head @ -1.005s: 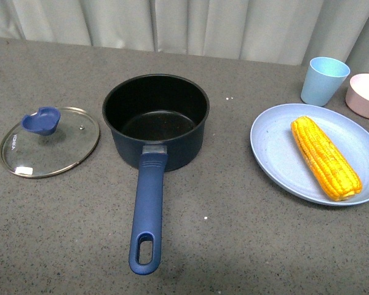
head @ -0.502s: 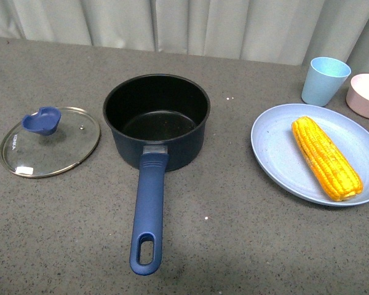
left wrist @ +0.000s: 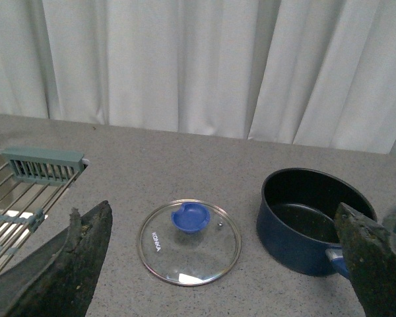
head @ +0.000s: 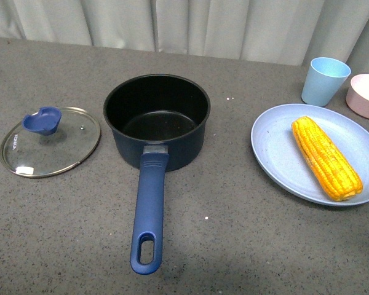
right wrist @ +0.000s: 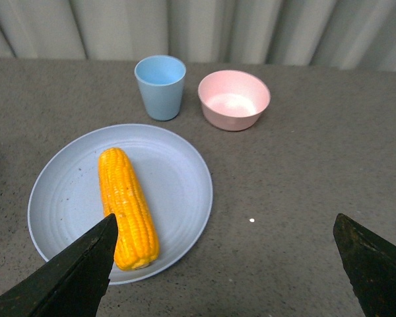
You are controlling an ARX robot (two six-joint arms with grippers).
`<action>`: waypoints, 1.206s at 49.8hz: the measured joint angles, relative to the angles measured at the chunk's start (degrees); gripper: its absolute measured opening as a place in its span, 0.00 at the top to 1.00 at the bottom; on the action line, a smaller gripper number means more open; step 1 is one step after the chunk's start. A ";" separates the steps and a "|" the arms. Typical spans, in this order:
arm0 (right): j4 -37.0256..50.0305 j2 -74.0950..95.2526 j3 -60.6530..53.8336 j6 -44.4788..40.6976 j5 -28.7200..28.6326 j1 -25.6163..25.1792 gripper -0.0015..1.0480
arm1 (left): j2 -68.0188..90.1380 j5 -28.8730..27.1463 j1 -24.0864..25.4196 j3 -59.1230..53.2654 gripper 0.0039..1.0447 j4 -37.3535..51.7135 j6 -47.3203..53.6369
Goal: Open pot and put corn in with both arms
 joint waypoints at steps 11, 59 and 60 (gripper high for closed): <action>-1.90 26.69 12.76 -0.85 -5.20 0.00 0.09 | 0.00 0.00 0.00 0.00 0.06 0.00 -0.04; -15.04 62.20 38.80 1.88 -10.10 4.59 0.09 | 0.00 0.00 0.00 0.00 0.06 -0.02 -0.04; -15.06 62.29 38.86 1.95 -10.10 4.61 0.09 | 0.00 -0.02 0.00 0.00 0.06 -0.02 -0.04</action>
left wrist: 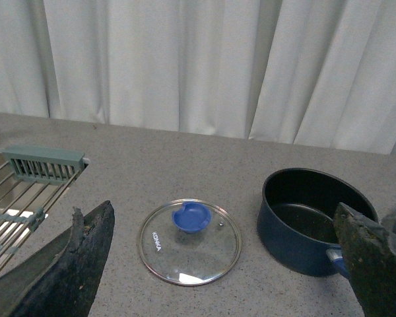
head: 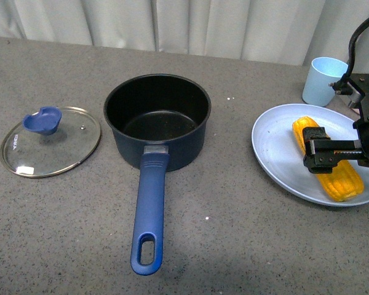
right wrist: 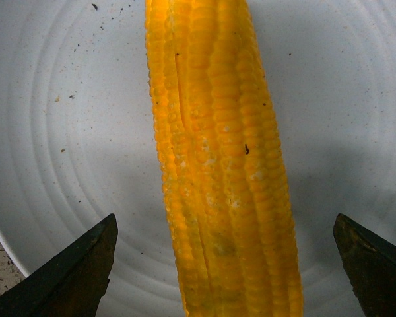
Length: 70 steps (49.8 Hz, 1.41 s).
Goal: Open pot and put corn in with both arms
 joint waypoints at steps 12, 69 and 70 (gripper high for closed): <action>0.04 0.68 0.15 0.31 0.07 0.48 0.29 | 0.00 0.02 0.00 0.00 0.06 0.00 0.00; 0.02 -3.80 13.81 30.99 -34.49 12.61 0.89 | 0.00 0.02 0.00 0.00 0.06 -0.02 0.00; 0.52 -3.04 14.45 32.13 -34.71 13.00 0.89 | 0.00 0.02 0.00 0.00 0.06 -0.02 0.00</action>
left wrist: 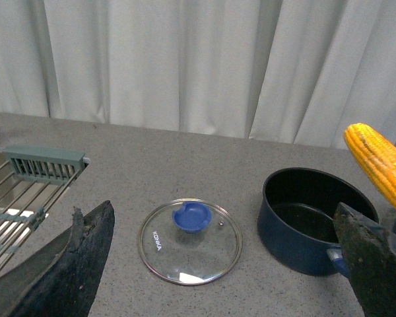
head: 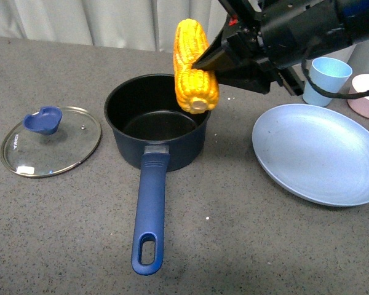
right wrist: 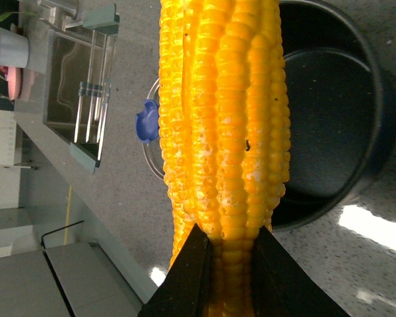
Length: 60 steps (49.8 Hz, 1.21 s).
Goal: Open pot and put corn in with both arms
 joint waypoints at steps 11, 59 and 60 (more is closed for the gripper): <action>-0.52 3.89 4.22 3.93 -0.37 1.84 0.89 | 0.00 0.00 0.00 0.00 0.06 0.00 0.02; 8.61 -0.39 -2.67 4.35 13.60 0.50 0.09 | 0.00 0.00 0.00 0.00 0.06 0.00 0.00; 8.94 -1.64 -3.91 3.58 15.26 0.26 0.09 | 0.00 -0.02 0.00 0.00 0.06 0.00 0.00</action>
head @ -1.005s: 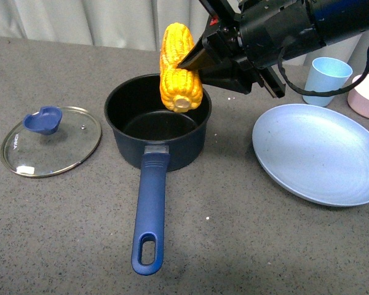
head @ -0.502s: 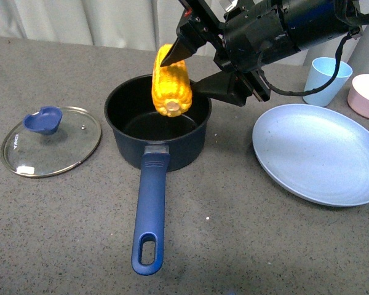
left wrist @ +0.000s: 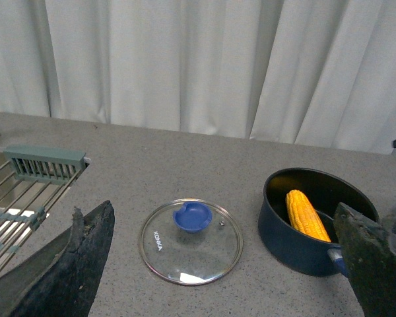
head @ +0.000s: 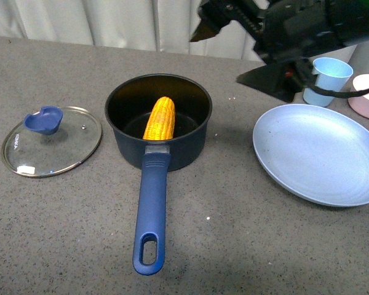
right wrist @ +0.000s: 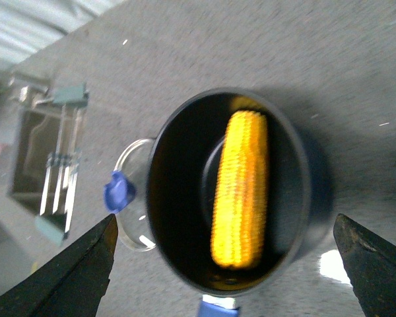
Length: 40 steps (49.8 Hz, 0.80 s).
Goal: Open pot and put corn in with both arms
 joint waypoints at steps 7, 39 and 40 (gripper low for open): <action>6.43 -8.66 -9.88 -7.63 15.17 -1.27 0.09 | 0.00 0.02 0.00 0.00 0.06 0.00 0.00; 10.71 -60.33 -51.74 -34.47 44.70 -6.47 0.09 | 0.00 0.00 0.00 0.00 0.06 0.00 0.00; 10.08 -61.22 -51.98 -34.51 44.78 -6.47 0.09 | 0.00 0.00 0.00 0.00 0.06 0.00 0.00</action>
